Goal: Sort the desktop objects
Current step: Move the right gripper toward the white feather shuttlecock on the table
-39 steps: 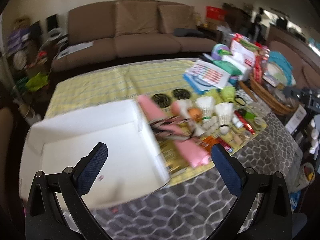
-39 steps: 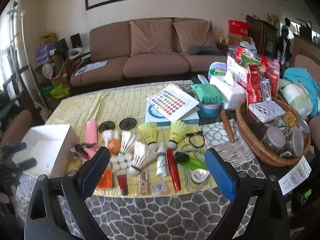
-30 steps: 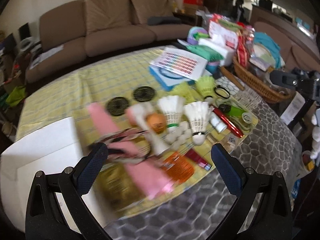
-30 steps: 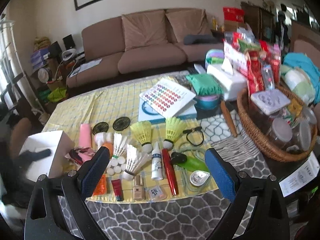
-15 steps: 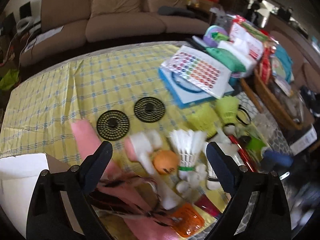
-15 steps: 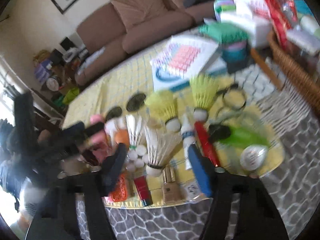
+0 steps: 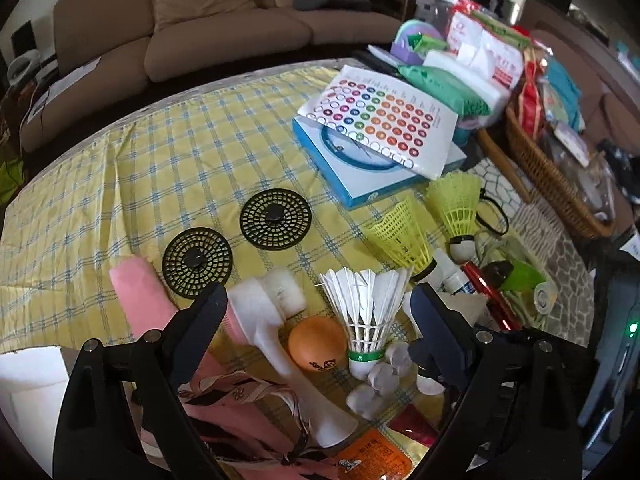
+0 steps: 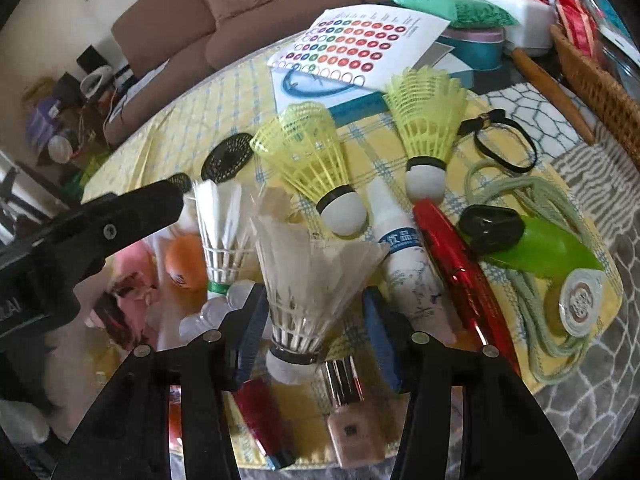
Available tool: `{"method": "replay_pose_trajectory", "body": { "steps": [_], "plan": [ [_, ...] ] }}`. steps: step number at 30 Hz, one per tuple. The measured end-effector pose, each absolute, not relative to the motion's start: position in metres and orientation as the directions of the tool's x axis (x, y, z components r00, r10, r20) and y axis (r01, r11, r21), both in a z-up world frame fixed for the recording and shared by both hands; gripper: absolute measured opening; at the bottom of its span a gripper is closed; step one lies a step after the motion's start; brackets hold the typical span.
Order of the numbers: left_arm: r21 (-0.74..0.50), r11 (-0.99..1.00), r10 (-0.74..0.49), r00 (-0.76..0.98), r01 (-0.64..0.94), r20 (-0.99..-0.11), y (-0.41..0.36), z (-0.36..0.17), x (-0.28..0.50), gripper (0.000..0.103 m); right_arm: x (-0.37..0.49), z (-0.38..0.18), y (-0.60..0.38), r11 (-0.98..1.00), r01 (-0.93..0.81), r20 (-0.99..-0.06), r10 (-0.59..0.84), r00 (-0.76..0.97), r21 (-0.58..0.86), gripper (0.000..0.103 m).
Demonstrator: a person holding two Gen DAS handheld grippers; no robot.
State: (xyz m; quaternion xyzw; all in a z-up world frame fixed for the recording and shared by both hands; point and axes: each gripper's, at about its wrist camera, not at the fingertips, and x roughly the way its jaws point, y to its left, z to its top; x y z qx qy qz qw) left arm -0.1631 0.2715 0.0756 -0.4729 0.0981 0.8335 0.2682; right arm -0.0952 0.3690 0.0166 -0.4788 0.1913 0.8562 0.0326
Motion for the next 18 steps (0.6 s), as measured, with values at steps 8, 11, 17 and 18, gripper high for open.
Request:
{"method": "replay_pose_trajectory", "body": {
  "steps": [8,11,17,18],
  "plan": [
    [-0.054,-0.831,0.32,-0.397,-0.554,-0.86,0.282,0.062,-0.169,0.093,-0.075,0.037,0.387,-0.912,-0.245,-0.796,-0.128,-0.592,0.329,0.04],
    [-0.04,-0.823,0.316,-0.397,-0.567,-0.862,0.287,0.058,-0.168,0.093,-0.062,0.054,0.405,-0.878,-0.261,-0.744,-0.146,-0.652,0.401,0.04],
    [0.029,-0.809,0.269,-0.413,-0.587,-0.87,0.299,0.046,-0.166,0.093,-0.047,0.078,0.423,-0.838,-0.251,-0.67,-0.172,-0.722,0.485,0.04],
    [0.035,-0.809,0.264,-0.415,-0.587,-0.871,0.301,0.045,-0.167,0.093,-0.046,0.078,0.425,-0.834,-0.248,-0.666,-0.179,-0.724,0.493,0.04]
  ]
}}
